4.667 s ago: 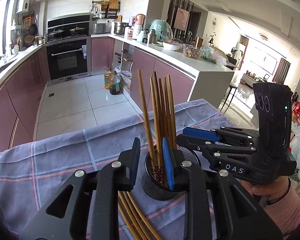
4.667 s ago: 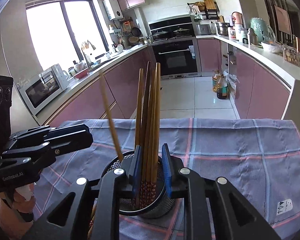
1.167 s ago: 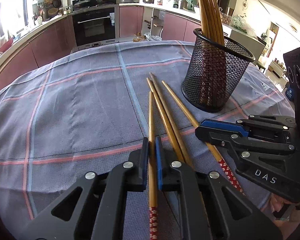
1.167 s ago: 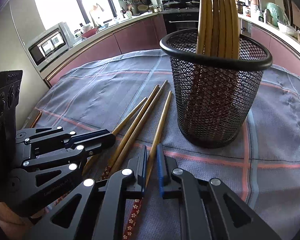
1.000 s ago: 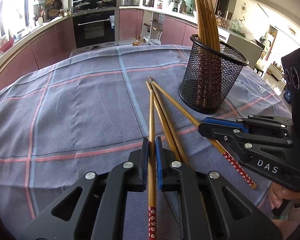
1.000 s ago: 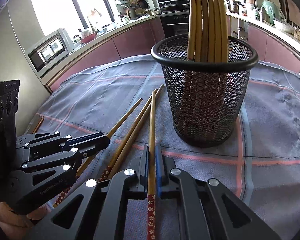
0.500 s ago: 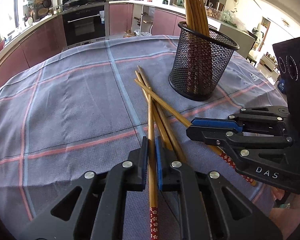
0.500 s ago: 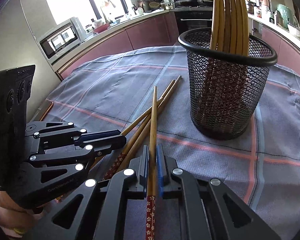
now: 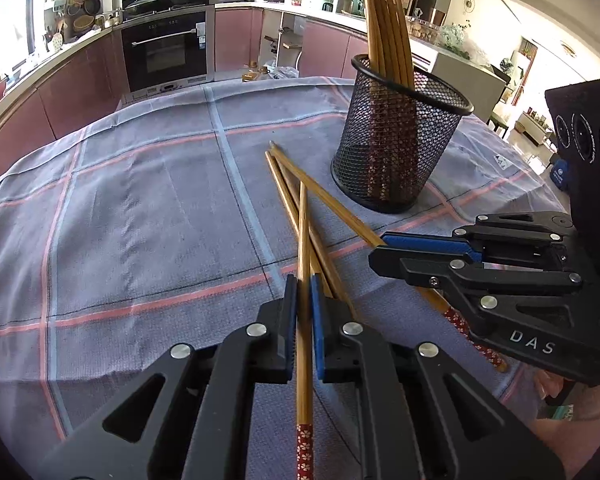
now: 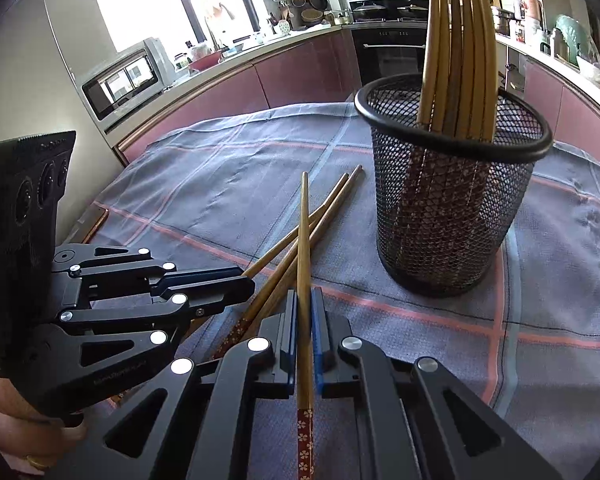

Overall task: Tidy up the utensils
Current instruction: 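Lift both held chopsticks upright above the mesh cup, then lower the chopsticks into the mesh cup with both tools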

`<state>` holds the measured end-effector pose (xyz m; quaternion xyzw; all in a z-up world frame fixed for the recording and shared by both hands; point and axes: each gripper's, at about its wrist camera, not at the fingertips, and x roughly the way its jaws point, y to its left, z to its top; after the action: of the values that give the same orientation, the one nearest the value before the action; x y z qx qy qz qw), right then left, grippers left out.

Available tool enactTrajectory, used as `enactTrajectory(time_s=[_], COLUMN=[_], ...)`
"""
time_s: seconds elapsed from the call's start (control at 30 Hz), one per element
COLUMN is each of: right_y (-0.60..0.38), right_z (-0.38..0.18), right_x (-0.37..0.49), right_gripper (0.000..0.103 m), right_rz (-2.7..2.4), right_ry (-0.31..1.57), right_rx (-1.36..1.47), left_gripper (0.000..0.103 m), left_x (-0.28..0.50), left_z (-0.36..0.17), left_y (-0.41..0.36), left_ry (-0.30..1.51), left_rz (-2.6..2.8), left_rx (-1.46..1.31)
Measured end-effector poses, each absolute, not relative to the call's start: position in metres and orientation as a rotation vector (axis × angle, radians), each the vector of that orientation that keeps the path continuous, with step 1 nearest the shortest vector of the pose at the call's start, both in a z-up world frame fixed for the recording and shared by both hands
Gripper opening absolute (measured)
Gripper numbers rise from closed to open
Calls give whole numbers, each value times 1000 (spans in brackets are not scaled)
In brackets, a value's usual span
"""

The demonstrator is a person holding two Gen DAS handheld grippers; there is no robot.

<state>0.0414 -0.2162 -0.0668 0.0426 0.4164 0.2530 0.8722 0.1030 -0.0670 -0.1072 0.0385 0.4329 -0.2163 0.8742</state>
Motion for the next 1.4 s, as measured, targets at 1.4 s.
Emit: enactTrajectory(time_s=[1.4], right_y=[-290], right_z=[35], right_x=[19], right_gripper=[6], right_rz=[508], right_ry=[553], right_rx=[178], left_gripper=[7], left_x=[73], left_z=[25], left_y=[-48], left_ry=[622], left_rz=[-655], left_rx=[-112])
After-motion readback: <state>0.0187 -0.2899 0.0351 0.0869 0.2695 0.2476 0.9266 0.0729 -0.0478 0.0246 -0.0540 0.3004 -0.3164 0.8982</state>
